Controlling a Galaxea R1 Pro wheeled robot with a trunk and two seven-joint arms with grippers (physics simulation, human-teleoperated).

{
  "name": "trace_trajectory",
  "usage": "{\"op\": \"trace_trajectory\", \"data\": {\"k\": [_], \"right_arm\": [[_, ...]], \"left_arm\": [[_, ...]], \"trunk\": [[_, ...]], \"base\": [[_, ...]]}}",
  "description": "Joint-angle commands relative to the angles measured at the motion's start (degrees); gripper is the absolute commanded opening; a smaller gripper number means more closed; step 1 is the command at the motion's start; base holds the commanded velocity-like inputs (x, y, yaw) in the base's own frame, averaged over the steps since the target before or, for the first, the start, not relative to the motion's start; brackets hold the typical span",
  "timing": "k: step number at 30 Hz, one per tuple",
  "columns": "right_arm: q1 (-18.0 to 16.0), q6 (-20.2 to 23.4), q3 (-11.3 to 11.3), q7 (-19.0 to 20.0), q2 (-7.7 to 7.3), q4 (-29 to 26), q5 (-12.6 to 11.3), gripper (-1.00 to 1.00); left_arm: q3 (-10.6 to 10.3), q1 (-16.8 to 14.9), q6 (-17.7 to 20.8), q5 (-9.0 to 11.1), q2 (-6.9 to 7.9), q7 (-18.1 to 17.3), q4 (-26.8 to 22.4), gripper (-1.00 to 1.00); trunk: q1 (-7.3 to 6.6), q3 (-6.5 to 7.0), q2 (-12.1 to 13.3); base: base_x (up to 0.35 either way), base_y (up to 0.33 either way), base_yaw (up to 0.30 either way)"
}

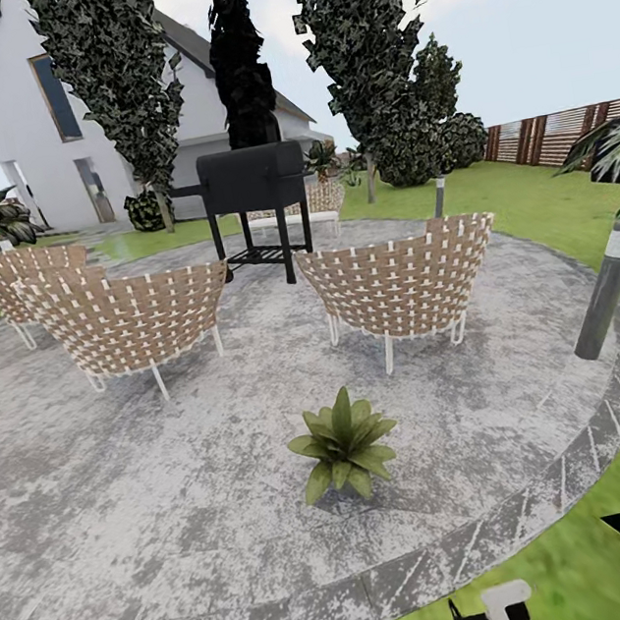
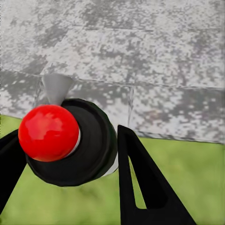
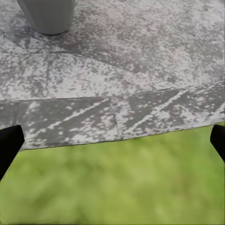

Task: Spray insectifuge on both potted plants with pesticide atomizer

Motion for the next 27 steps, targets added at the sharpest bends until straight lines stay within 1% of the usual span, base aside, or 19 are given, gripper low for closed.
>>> {"op": "trace_trajectory", "data": {"k": [1,3,6,7,8,9,10,11,12,14,16,17,18,19,20,21,22,25,27], "right_arm": [[0.0,-0.1,0.0,-0.2,0.01,0.0,0.6,1.00],[0.0,-0.1,0.1,0.2,0.01,-0.4,0.5,1.00],[0.0,-0.1,0.1,2.3,0.01,-3.5,0.6,1.00],[0.0,0.0,0.1,3.8,0.01,-4.6,0.6,1.00],[0.0,0.7,0.2,8.0,0.01,-7.3,0.8,1.00],[0.0,2.2,0.2,11.8,0.01,-9.8,1.6,1.00],[0.0,4.6,0.1,15.5,0.01,-12.8,2.8,1.00],[0.0,6.7,0.1,17.5,0.01,-15.0,3.7,1.00],[0.0,10.3,0.1,20.0,0.01,-18.2,4.8,1.00],[0.0,15.4,0.1,21.9,0.01,-22.2,5.5,1.00],[0.0,20.9,0.1,23.9,0.01,-25.9,5.8,1.00],[0.0,23.7,0.1,28.3,-0.03,-27.7,6.1,1.00],[0.0,23.9,0.1,29.1,-0.06,-27.9,6.4,1.00],[-0.1,23.9,7.1,29.7,0.02,-29.8,13.7,1.00],[-0.1,23.9,9.7,29.8,0.10,-30.1,14.2,1.00],[-0.1,23.9,11.1,29.8,0.33,-30.4,14.4,1.00],[-0.1,23.9,12.7,29.8,1.14,-30.7,14.6,1.00],[-0.1,24.1,13.7,31.6,1.87,-31.0,14.8,1.00],[-0.1,24.1,13.9,36.1,2.25,-31.6,14.9,1.00]], "left_arm": [[0.4,-0.1,-0.2,-0.6,0.08,-0.1,0.0,-1.00],[0.1,-0.1,-0.2,-0.7,0.35,-2.2,0.0,-1.00],[-1.2,-0.7,0.1,-1.0,1.02,-11.1,-0.2,-1.00],[-1.4,-0.8,0.1,-1.0,1.44,-13.1,-0.2,-1.00],[-1.6,-0.9,0.2,-1.1,2.26,-16.7,-0.4,-1.00],[-1.6,-1.0,0.4,-1.9,2.82,-19.2,-0.8,-1.00],[-1.6,-1.3,0.5,-3.9,3.42,-21.9,-1.6,-1.00],[-1.6,-1.6,0.8,-5.8,3.71,-23.7,-2.3,-1.00],[-1.6,-2.2,1.3,-8.9,3.96,-26.1,-3.5,-1.00],[-1.6,-2.9,2.8,-13.2,4.12,-29.1,-4.7,-1.00],[-1.6,-4.0,6.3,-18.0,4.13,-33.0,-6.3,-1.00],[-1.6,-5.0,9.6,-23.7,4.07,-40.1,-10.2,-1.00],[-1.5,-5.1,10.1,-25.2,3.94,-43.1,-12.7,-1.00],[-1.6,-5.1,15.7,-30.6,3.33,-51.8,-18.4,-1.00],[-1.6,-5.1,16.0,-32.5,3.15,-52.4,-19.3,-1.00],[-1.6,-5.1,16.2,-33.5,2.99,-52.7,-19.8,-1.00],[-1.6,-5.1,16.4,-34.6,2.64,-53.3,-20.6,-1.00],[-1.6,-5.1,16.4,-35.2,2.37,-54.4,-22.0,-1.00],[-1.6,-5.1,16.4,-35.4,2.28,-55.6,-23.0,-1.00]], "trunk": [[-0.01,-0.05,0.0],[-0.01,-0.05,0.0],[-0.01,-0.05,0.0],[-0.01,-0.05,0.0],[-0.01,-0.05,0.0],[-0.01,-0.05,0.0],[-0.01,-0.05,0.0],[-0.01,-0.05,0.0],[-0.01,-0.05,0.0],[-0.01,-0.05,0.0],[-0.01,-0.05,0.0],[-0.01,-0.05,0.0],[-0.01,-0.05,0.0],[-0.01,-0.05,0.0],[-0.01,-0.05,0.0],[-0.01,-0.05,0.0],[-0.01,-0.05,0.0],[-0.01,-0.05,0.0],[-0.01,-0.05,0.0]], "base": [[0.000,0.000,0.000],[0.000,0.000,0.000],[0.000,0.000,0.000],[0.000,0.000,0.000],[0.000,0.000,0.000],[0.000,0.000,0.000],[0.000,0.000,0.000],[0.000,0.000,0.000],[0.000,0.000,0.000],[0.000,0.000,0.000],[0.000,0.000,0.000],[0.000,0.000,0.000],[0.000,0.000,0.000],[0.000,0.000,0.000],[0.000,0.000,0.000],[0.000,0.000,0.000],[0.000,0.000,0.000],[0.000,0.000,0.000],[0.000,0.000,0.000]]}}
